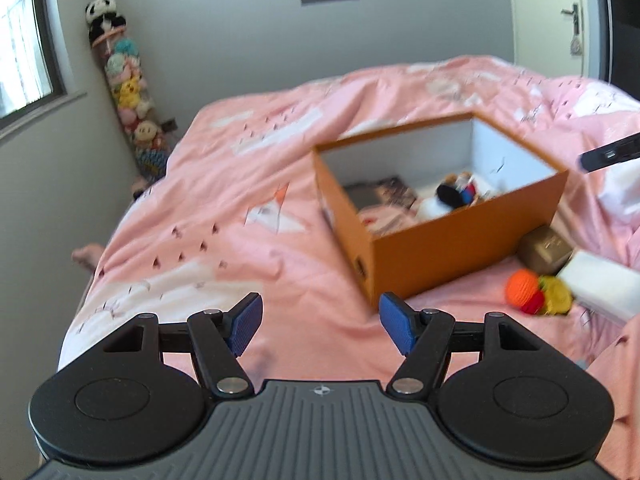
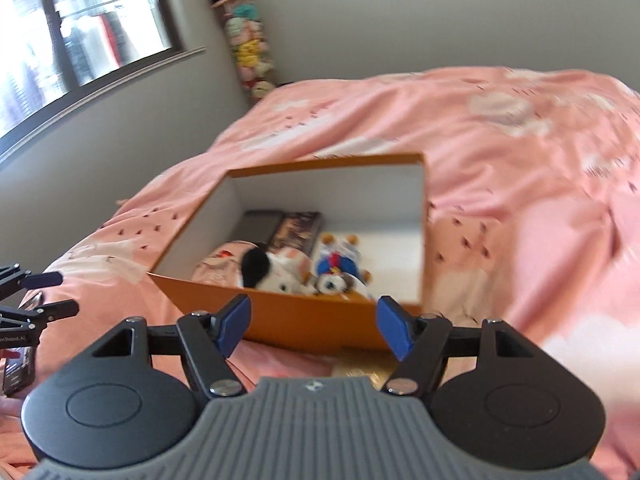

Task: Organize objects
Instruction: 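Move the right tool to the yellow round item while the left tool approaches the orange crochet fruit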

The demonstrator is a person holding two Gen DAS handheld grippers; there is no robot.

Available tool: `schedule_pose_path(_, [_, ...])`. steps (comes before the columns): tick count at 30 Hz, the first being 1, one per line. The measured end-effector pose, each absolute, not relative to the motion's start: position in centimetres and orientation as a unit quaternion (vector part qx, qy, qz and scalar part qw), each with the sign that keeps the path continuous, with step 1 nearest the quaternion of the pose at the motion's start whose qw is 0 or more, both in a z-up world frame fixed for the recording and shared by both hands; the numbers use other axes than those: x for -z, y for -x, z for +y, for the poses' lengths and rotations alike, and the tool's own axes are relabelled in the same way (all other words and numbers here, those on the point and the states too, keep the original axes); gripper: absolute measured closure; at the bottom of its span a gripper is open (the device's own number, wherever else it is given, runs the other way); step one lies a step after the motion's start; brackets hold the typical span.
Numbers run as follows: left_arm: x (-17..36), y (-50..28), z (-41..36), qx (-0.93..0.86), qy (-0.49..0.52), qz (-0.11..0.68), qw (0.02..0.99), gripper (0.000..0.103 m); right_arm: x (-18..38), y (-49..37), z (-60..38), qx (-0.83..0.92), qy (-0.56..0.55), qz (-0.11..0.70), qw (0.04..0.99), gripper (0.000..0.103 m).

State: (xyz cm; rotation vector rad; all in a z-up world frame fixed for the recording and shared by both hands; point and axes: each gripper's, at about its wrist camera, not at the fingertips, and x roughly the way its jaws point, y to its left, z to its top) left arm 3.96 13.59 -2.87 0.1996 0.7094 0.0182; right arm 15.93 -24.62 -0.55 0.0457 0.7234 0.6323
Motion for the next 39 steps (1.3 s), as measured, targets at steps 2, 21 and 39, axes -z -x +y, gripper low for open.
schedule_pose_path(2, [3.0, -4.0, 14.2, -0.026, -0.102, 0.346, 0.932, 0.025, 1.0, -15.8, -25.5, -0.293, -0.027, 0.355, 0.887, 0.032])
schedule_pose_path(21, [2.4, -6.1, 7.9, 0.098, -0.081, 0.341, 0.932, 0.022, 7.8, -16.5, -20.6, -0.353, 0.160, 0.471, 0.793, 0.043])
schedule_pose_path(39, [5.4, -8.5, 4.0, 0.166, -0.067, 0.387, 0.905, 0.022, 12.2, -17.7, -16.6, -0.430, 0.288, 0.497, 0.697, 0.043])
